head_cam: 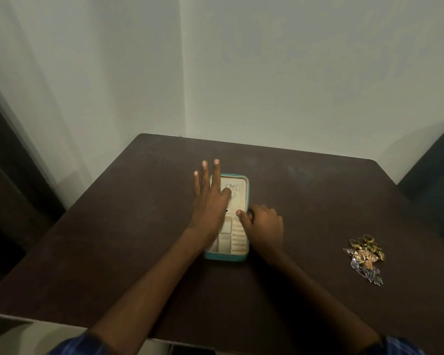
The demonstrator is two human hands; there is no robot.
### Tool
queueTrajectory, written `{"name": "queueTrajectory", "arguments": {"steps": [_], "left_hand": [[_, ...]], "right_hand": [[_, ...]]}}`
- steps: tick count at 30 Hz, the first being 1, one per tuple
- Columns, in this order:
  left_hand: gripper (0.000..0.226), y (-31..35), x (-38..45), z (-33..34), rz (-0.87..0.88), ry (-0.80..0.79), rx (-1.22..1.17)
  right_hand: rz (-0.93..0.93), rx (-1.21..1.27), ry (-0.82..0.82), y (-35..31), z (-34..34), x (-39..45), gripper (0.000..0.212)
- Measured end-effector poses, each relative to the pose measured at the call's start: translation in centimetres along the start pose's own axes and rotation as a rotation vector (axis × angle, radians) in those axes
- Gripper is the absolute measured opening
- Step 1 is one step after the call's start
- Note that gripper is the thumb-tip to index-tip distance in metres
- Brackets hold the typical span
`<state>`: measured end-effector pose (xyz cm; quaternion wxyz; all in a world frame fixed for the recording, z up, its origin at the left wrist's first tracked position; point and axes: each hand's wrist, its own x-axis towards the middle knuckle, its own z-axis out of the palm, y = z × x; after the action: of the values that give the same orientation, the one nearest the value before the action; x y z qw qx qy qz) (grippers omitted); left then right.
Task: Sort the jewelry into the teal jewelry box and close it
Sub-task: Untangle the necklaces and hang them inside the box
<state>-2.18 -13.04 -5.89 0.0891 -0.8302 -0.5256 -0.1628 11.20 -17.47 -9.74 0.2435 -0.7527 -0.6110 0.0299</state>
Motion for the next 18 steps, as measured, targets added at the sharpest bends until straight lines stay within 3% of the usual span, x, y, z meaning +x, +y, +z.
{"name": "queueTrajectory", "arguments": {"steps": [18], "left_hand": [[0.017,0.2,-1.5,-0.3,0.031,-0.107,-0.078]], "right_hand": [[-0.023,0.008,0.016,0.0,-0.2,-0.1,0.033]]}}
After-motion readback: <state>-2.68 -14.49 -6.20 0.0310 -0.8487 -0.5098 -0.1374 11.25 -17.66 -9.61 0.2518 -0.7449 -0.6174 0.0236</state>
